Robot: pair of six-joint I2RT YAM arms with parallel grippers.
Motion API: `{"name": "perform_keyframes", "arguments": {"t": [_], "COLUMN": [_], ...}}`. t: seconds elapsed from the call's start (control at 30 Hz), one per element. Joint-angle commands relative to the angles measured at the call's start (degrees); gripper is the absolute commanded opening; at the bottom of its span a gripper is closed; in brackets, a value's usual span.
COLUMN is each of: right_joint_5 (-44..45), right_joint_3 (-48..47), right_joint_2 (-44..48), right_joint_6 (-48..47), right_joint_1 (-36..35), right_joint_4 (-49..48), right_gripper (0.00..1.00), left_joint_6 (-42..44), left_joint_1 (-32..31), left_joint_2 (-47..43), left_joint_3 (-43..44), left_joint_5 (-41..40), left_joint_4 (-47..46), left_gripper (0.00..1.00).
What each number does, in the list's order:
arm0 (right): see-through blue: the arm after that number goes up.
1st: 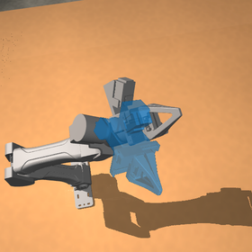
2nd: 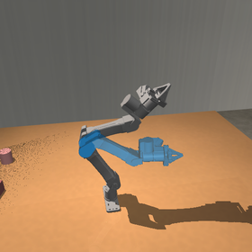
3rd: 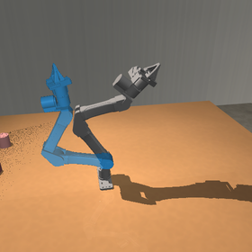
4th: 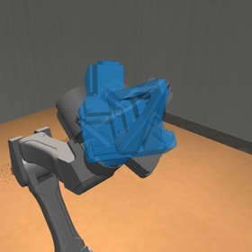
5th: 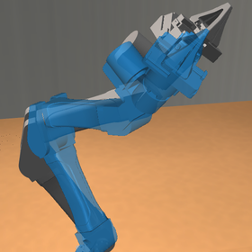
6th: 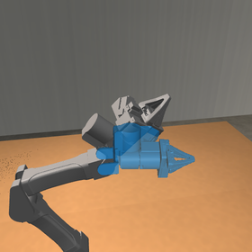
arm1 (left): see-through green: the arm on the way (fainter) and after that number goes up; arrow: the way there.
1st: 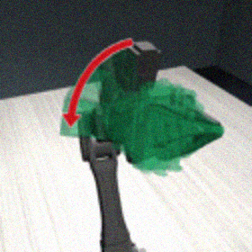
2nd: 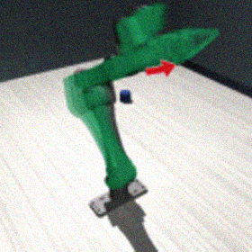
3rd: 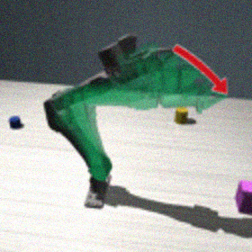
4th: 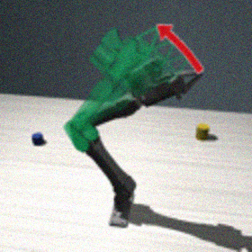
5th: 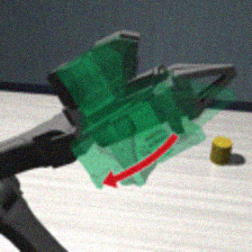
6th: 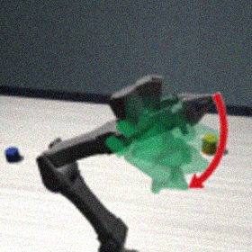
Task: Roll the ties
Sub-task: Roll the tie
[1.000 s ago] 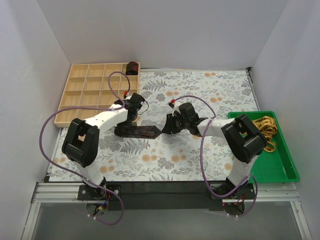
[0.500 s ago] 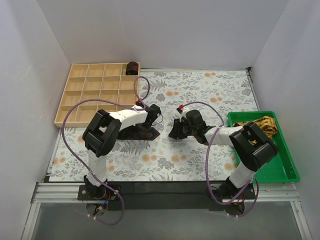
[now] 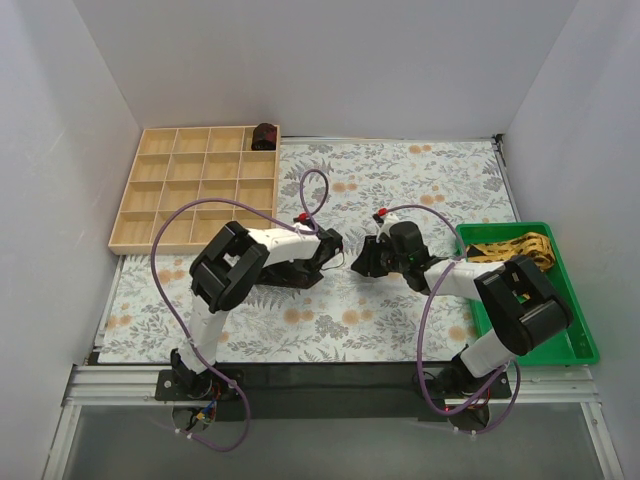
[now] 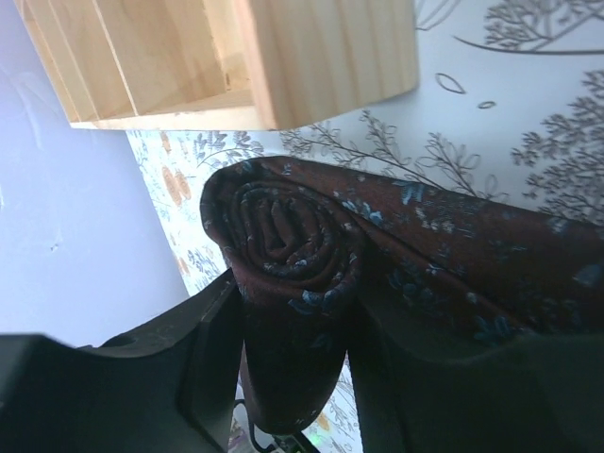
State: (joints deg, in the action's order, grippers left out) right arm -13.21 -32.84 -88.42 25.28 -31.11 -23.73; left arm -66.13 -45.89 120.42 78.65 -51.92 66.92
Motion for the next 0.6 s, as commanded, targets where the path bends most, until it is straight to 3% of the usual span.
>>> {"name": "perform_keyframes", "arguments": {"t": [0.0,0.5,0.57], "right_joint_5": [0.2,-3.3,-4.1], "right_joint_3": [0.8,1.8,1.8], "right_joint_2": [1.9,6.1,6.8], "right_joint_6": [-0.1,-3.1,-4.0], "right_joint_1": [0.6,2.5,2.5], "right_joint_4": [-2.2,-2.2,-2.1], "right_gripper": [0.29,0.3,0.3], "left_joint_6": [-1.3,3.9,4.6], "left_joint_1": [-0.7,-1.3,-1.2], "left_joint_2": [-1.6,-10.9,-13.9], "left_joint_3": [1.5,0.5,0.4], "left_joint_5": [3.9,16.1,18.1], "left_joint_4": [-2.7,-10.5,-12.8], "left_gripper": [0.41,0.54,0.6]}}
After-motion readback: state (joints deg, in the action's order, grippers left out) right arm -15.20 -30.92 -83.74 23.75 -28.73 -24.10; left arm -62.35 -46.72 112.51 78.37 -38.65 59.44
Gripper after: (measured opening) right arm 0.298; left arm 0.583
